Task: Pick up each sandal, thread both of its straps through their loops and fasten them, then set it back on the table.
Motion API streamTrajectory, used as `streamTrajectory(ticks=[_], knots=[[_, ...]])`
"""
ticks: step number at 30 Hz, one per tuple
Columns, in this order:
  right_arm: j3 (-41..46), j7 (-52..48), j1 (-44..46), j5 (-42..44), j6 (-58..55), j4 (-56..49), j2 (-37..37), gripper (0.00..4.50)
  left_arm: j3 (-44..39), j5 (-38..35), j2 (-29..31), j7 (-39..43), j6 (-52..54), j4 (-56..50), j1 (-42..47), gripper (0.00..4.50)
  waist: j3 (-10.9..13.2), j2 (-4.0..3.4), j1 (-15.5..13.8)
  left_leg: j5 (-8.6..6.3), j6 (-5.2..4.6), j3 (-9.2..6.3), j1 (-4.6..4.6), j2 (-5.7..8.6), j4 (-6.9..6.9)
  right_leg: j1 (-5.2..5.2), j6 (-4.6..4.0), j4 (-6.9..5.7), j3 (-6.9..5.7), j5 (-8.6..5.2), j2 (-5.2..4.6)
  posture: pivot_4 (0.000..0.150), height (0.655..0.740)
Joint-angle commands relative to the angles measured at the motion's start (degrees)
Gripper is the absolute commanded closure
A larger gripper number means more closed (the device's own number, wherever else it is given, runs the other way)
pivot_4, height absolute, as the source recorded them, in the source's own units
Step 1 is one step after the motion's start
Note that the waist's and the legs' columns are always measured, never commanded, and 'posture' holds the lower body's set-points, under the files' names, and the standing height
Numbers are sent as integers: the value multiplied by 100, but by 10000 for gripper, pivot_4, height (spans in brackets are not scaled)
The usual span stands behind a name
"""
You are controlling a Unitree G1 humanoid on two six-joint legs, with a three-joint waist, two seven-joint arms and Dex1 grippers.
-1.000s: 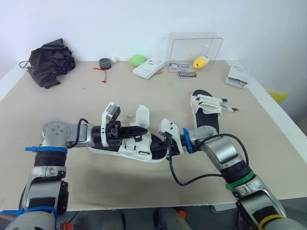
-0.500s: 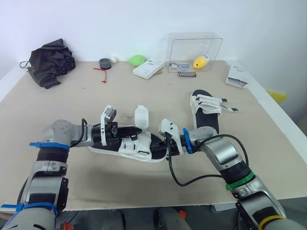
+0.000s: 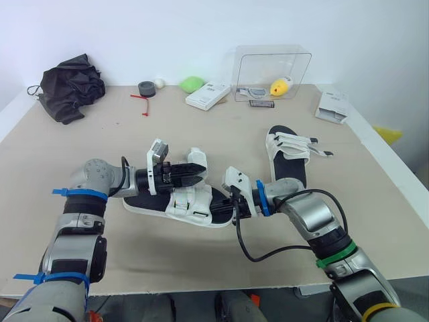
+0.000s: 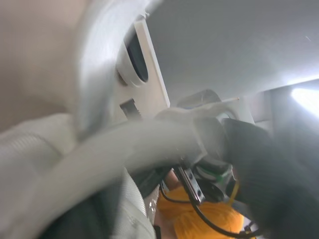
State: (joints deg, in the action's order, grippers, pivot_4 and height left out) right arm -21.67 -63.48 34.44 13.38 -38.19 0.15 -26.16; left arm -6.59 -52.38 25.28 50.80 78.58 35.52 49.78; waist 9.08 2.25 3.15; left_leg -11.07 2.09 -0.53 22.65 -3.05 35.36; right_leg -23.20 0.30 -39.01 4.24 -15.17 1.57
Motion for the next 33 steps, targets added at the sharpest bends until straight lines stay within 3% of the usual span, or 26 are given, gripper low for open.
streamTrajectory(ticks=[1, 6, 14, 23, 33], knots=[[-321, 65, -236, -184, -253, 327, -56, 45000, -231, 203, 72, -22, -86, 281, 176, 212, 0, 0, 5, 0, 0, 0, 0, 0, 0, 0, 0, 0, 0, 0, 0, 1500, 7400], [-319, 46, -195, -190, -233, 381, -43, 45000, -469, 308, 77, 37, -185, 576, 356, 212, 1, 1, 19, -2, 3, 0, 5, 0, -1, -3, 2, 2, 0, -2, -1, 1500, 7400], [-325, 40, -188, -188, -224, 393, -23, 45000, -1572, 157, 0, -294, -515, 1471, 1038, 212, 6, 10, 45, -2, 3, -2, 13, 0, -1, -10, 2, 2, -3, -2, 0, 1500, 7400], [-314, 60, -185, -182, -221, 423, -10, 45000, -999, 1128, -52, -400, -717, 1786, 1076, 212, 8, 11, 103, -6, 10, -3, 19, 1, -1, -12, 8, 3, -3, -5, -2, 1500, 7400], [-314, 109, -220, -175, -238, 377, 28, 45000, -1501, 1413, -657, -1185, -1652, 2860, 1667, 212, 10, 14, 106, -6, 11, -4, 20, 5, 0, -11, 10, 4, -4, -5, -4, 1500, 7400]])
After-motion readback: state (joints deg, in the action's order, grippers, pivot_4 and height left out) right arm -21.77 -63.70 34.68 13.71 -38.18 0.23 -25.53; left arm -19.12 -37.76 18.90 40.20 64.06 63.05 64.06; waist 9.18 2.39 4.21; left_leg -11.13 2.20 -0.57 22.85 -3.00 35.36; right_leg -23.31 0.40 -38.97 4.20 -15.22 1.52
